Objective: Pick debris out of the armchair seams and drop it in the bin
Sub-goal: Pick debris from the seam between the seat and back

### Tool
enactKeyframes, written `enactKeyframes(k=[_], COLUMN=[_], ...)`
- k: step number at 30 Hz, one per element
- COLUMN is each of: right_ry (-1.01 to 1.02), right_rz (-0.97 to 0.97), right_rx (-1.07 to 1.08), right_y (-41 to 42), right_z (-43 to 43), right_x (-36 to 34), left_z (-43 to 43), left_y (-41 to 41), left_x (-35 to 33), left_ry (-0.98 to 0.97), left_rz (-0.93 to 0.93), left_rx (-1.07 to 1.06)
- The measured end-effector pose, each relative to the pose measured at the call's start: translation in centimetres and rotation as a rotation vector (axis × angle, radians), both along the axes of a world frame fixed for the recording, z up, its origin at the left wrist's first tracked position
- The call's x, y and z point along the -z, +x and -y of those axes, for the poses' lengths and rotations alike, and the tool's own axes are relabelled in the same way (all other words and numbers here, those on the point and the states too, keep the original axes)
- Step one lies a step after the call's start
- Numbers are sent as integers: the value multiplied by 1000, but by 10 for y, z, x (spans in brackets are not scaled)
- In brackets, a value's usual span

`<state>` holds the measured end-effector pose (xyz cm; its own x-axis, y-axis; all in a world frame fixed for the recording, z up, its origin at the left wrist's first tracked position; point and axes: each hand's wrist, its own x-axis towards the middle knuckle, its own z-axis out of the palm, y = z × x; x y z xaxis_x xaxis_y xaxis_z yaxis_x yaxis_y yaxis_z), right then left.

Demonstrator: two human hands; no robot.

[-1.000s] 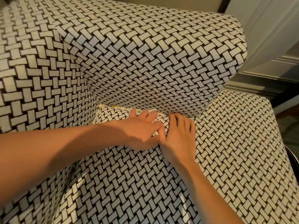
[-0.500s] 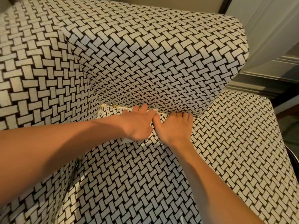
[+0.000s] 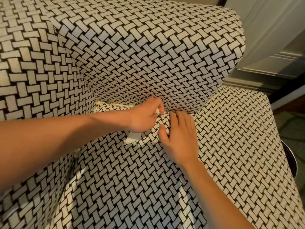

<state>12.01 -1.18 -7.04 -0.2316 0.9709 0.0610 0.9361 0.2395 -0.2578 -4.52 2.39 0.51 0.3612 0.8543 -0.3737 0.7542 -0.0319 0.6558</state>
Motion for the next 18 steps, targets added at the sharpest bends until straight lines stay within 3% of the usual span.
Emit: enactKeyframes(k=[7, 15, 18], right_ry=[-3, 23, 15], right_rz=[-86, -297, -437], right_rx=[-230, 15, 30], right_y=[-11, -29, -25], right_z=[11, 16, 19], right_x=[-16, -6, -6], left_z=[1, -1, 1], left_y=[1, 7, 6], left_x=[6, 6, 3], left_ry=[85, -132, -186], left_rz=[47, 280, 269], left_rx=[-120, -323, -270])
